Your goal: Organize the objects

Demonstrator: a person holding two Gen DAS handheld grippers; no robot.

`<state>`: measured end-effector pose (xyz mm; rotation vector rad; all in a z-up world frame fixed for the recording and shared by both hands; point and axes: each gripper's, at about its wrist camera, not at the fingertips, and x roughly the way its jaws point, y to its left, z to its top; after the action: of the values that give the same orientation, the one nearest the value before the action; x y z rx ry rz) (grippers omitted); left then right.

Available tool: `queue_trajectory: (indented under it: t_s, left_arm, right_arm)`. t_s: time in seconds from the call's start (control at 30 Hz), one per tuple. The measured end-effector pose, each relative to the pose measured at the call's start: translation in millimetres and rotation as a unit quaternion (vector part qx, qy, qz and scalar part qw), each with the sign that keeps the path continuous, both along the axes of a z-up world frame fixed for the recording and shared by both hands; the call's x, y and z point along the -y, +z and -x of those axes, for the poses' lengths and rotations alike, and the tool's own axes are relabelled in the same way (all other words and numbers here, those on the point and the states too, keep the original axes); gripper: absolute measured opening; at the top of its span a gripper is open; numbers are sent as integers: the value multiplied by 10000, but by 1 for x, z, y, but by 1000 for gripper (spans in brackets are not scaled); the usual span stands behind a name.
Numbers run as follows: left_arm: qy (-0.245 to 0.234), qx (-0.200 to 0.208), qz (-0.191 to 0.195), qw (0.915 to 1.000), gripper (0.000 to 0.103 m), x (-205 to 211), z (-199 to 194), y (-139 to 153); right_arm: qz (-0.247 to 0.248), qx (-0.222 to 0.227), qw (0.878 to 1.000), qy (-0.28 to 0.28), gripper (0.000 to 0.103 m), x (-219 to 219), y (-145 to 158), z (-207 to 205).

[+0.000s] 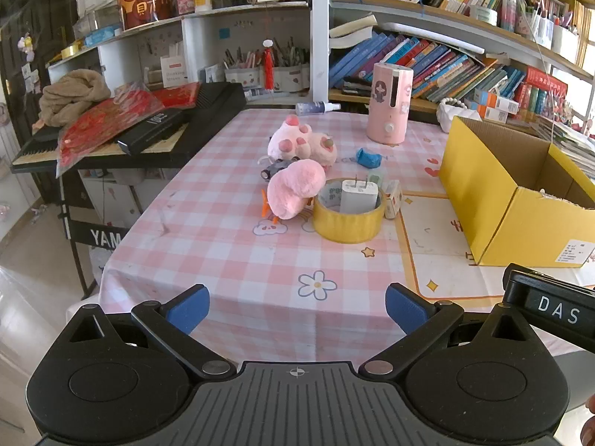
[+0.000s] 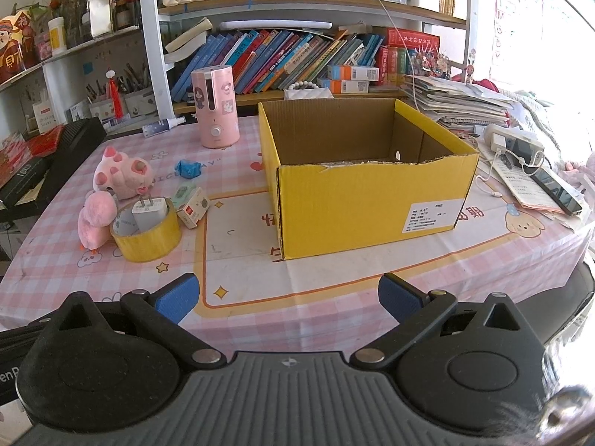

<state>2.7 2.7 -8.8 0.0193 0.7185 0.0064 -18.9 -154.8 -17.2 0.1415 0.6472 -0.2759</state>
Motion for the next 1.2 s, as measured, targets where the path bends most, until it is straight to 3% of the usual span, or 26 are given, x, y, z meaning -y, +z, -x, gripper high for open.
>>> queue_trajectory:
  t_s: [1.2]
  left_arm:
    - [-42, -22, 121, 9999, 102, -15, -4, 1]
  right_arm:
    - [26, -12, 10000, 66, 103, -11, 5, -4]
